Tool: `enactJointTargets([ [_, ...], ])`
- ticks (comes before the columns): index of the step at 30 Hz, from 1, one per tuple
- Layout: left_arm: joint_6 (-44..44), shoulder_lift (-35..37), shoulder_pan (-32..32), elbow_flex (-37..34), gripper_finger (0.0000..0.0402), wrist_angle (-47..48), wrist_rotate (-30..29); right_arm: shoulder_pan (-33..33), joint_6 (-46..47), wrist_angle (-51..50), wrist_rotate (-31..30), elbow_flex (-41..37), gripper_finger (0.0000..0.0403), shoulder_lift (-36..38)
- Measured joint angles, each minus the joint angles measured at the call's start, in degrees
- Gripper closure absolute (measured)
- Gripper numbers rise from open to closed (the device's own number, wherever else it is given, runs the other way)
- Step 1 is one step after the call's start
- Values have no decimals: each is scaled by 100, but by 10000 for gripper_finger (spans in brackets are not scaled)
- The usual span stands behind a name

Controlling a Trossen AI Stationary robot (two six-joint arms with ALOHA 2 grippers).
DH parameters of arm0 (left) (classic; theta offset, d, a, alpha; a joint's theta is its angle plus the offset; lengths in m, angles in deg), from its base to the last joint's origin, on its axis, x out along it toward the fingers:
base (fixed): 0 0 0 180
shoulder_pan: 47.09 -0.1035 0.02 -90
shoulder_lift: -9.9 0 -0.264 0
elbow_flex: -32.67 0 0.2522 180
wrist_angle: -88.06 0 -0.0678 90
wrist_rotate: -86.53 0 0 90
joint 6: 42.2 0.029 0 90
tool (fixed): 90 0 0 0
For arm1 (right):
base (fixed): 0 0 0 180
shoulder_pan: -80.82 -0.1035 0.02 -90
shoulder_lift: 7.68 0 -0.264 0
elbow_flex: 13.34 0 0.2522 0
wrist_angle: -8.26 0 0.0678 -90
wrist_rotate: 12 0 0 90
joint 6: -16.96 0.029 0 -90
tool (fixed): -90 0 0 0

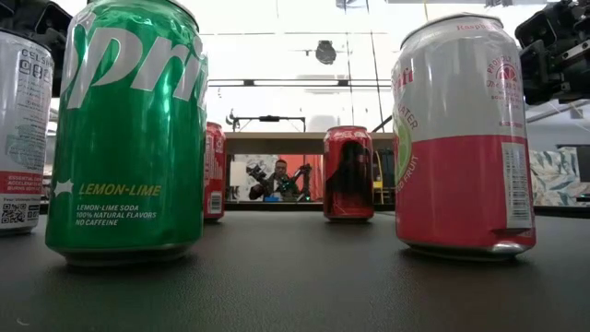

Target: Place canned beverage on shelf

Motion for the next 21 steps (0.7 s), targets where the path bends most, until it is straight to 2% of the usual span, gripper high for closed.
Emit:
enactJointTargets([
  [21, 0, 0, 0, 0, 389, -1, 0, 4, 22, 246, 32, 0, 403, 1],
])
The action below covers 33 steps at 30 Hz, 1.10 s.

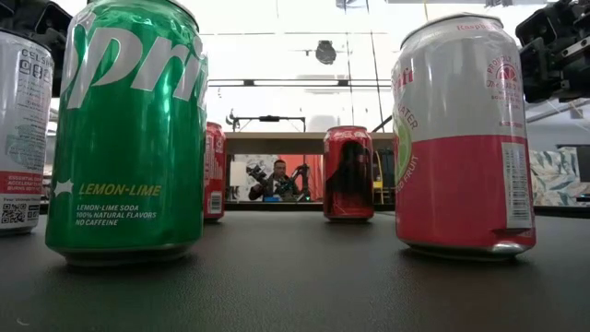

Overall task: Place canned beverage on shelf
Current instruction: Put the top left red soda on the shelf

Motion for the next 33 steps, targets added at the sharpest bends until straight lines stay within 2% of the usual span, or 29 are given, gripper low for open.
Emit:
enactJointTargets([
  [33, 1, -2, 0, 0, 389, -2, -1, 2, 2, -81, -4, 2, 403, -2],
])
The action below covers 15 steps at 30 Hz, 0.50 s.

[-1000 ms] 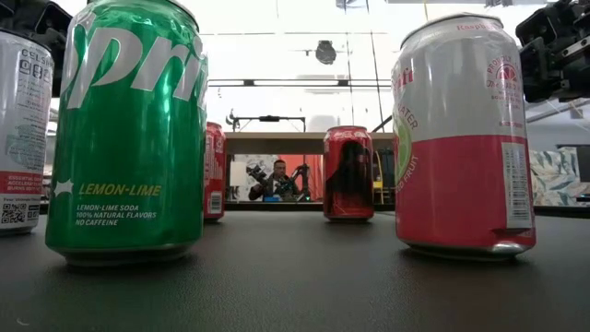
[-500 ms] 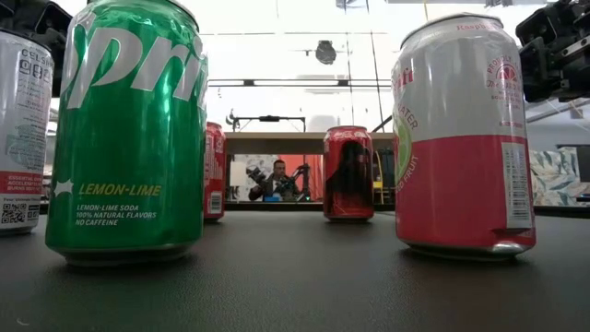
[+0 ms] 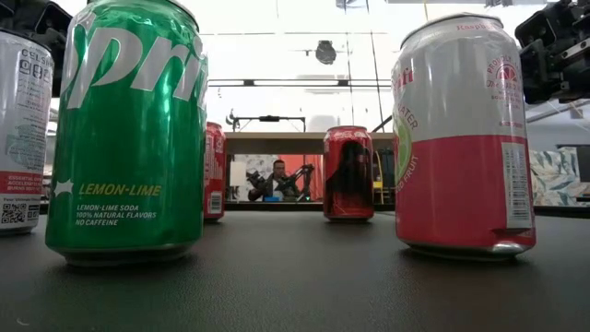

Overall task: Place canned beverage on shelf
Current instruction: Put the top left red soda on the shelf

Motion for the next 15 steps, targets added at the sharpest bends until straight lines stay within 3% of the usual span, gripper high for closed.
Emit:
enactJointTargets([
  [15, 157, 1, 0, 0, 389, -4, -22, 0, 0, -13, -2, 0, 403, 0],
])
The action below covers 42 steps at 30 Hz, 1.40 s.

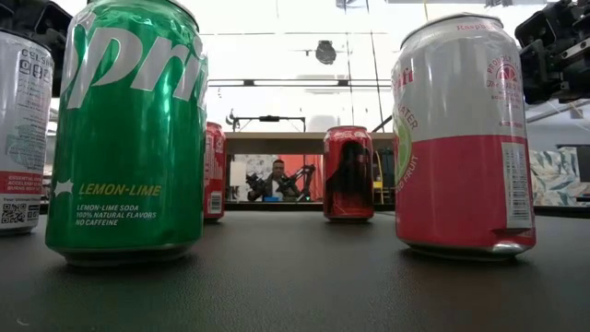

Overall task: Place canned beverage on shelf
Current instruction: Put the top left red soda on the shelf

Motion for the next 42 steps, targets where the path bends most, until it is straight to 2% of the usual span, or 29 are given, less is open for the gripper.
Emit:
enactJointTargets([
  [12, 150, -1, 1, 27, 389, 23, -195, 0, 0, 2, 2, 0, 403, 0],
  [17, 141, -94, 1, 309, 389, 127, -321, 0, 63, 2, 7, 0, 403, 0],
  [25, 163, -629, 0, 1304, 389, 238, -316, 0, 48, 2, 7, 0, 403, 0],
  [42, 200, -2892, 0, 4331, 389, 2153, -301, 0, 42, -2, 7, 2, 403, 2],
])
